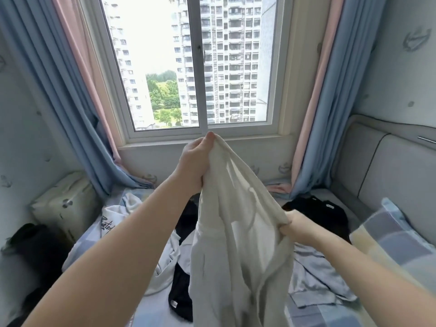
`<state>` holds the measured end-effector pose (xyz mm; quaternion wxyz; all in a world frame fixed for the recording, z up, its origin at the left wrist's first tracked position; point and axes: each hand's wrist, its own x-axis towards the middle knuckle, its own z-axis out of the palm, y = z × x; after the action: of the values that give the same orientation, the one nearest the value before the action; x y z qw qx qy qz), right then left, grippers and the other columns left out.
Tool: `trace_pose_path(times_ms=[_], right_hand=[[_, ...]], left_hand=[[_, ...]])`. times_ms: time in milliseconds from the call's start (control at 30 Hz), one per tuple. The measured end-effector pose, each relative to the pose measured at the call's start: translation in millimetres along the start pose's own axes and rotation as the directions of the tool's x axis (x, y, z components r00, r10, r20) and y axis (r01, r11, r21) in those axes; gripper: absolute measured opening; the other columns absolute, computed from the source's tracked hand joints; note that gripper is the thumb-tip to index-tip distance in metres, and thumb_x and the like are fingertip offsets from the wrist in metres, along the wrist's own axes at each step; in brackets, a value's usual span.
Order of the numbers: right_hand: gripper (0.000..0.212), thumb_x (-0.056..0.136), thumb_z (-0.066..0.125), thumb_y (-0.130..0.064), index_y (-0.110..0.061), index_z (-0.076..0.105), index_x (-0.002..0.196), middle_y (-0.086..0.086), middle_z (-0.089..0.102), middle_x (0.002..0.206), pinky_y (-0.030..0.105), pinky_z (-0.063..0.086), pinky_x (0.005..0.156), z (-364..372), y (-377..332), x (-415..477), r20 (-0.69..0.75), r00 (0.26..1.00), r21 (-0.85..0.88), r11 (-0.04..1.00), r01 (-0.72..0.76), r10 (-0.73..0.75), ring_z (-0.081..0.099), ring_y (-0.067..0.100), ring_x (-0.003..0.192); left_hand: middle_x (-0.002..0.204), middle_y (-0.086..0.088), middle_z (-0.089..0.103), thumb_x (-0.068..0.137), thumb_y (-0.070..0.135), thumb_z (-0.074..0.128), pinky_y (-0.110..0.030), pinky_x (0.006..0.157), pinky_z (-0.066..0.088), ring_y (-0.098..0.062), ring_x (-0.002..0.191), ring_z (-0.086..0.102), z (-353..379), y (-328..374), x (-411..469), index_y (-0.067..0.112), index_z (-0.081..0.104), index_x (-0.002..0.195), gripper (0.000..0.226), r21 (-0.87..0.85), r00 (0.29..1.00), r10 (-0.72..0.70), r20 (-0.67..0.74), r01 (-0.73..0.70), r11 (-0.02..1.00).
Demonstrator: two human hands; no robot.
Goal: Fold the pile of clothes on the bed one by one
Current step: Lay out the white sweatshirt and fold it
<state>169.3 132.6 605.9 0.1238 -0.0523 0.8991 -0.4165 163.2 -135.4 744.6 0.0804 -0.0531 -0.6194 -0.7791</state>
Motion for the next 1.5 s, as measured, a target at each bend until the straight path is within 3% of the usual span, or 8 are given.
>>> trace_pose_path(times_ms=[133,300,467,600,867,1167,1300,1500], right_hand=[[0.021,0.100,0.053,-0.015,-0.011,0.070,0.087,0.010,0.070,0.083,0.028,0.049,0.060,14,33,-22,0.059,0.998,0.339,0.941,0.004,-0.026,0.068,0.016,0.068],[0.027,0.089,0.069,-0.036,-0.015,0.079,0.104,0.013,0.075,0.099,0.030,0.058,0.068,23,1,-44,0.055,0.986,0.645,0.759,0.085,-0.157,0.073,0.021,0.087],[0.040,0.090,0.064,-0.048,-0.012,0.077,0.100,0.013,0.074,0.092,0.031,0.058,0.063,28,-15,-48,0.163,0.965,0.598,0.798,0.071,-0.207,0.071,0.024,0.079],[0.024,0.086,0.077,-0.034,-0.013,0.077,0.098,0.009,0.075,0.092,0.028,0.058,0.068,21,-8,-45,0.205,0.948,0.529,0.842,0.103,-0.245,0.072,0.020,0.083],[0.021,0.075,0.078,-0.027,-0.020,0.071,0.094,-0.003,0.074,0.089,0.030,0.056,0.074,35,36,-49,0.256,0.964,0.218,0.976,0.020,-0.077,0.070,0.013,0.081],[0.021,0.087,0.049,-0.008,-0.014,0.051,0.067,0.008,0.060,0.068,0.032,0.029,0.057,110,132,-61,-0.073,0.951,-0.061,0.950,-0.306,0.302,0.048,0.022,0.063],[0.026,0.097,0.054,0.000,-0.011,0.062,0.074,0.001,0.062,0.070,0.031,0.040,0.060,100,120,-76,0.027,0.971,0.224,0.945,-0.237,0.237,0.056,0.017,0.067],[0.022,0.102,0.056,-0.010,0.004,0.067,0.114,0.017,0.070,0.093,0.031,0.053,0.061,78,55,-80,-0.012,0.984,0.608,0.783,-0.132,0.175,0.065,0.024,0.078]], left_hand=[[0.079,-0.011,0.060,0.101,0.038,0.057,-0.035,0.065,0.049,-0.023,0.072,0.057,-23,-41,9,0.011,0.066,0.085,0.033,0.331,0.986,0.002,-0.165,0.053,0.942],[0.137,0.006,0.050,0.085,0.044,0.077,-0.025,0.091,0.048,-0.014,0.124,0.053,-25,-107,-25,0.026,0.047,0.144,0.068,0.762,0.938,-0.328,0.113,0.130,0.635],[0.128,0.019,0.062,0.089,0.033,0.075,-0.022,0.096,0.050,0.000,0.119,0.057,2,-148,-74,0.040,0.060,0.133,0.047,0.517,0.732,-0.344,0.588,-0.013,0.856],[0.071,0.012,0.053,0.099,0.022,0.064,-0.027,0.065,0.041,-0.008,0.067,0.048,10,-163,-92,0.029,0.069,0.078,0.022,0.552,0.773,-0.358,0.524,0.011,0.834],[0.083,-0.009,0.064,0.095,0.041,0.060,-0.029,0.060,0.050,-0.020,0.071,0.060,3,-139,-94,-0.005,0.067,0.104,0.047,0.249,0.905,-0.253,0.341,0.172,0.953],[0.067,-0.002,0.060,0.103,0.037,0.056,-0.028,0.059,0.052,-0.017,0.061,0.060,-10,-120,-81,0.016,0.060,0.075,0.035,-0.050,0.978,-0.209,0.005,0.209,0.977],[0.071,-0.005,0.062,0.104,0.032,0.056,-0.034,0.067,0.054,-0.019,0.068,0.060,-37,-140,-76,0.014,0.063,0.075,0.035,0.098,0.976,-0.192,-0.099,0.202,0.975],[0.129,0.000,0.057,0.094,0.031,0.070,-0.027,0.079,0.052,-0.019,0.112,0.059,-37,-186,-103,0.014,0.055,0.135,0.047,0.586,0.888,-0.459,0.028,0.358,0.727]])
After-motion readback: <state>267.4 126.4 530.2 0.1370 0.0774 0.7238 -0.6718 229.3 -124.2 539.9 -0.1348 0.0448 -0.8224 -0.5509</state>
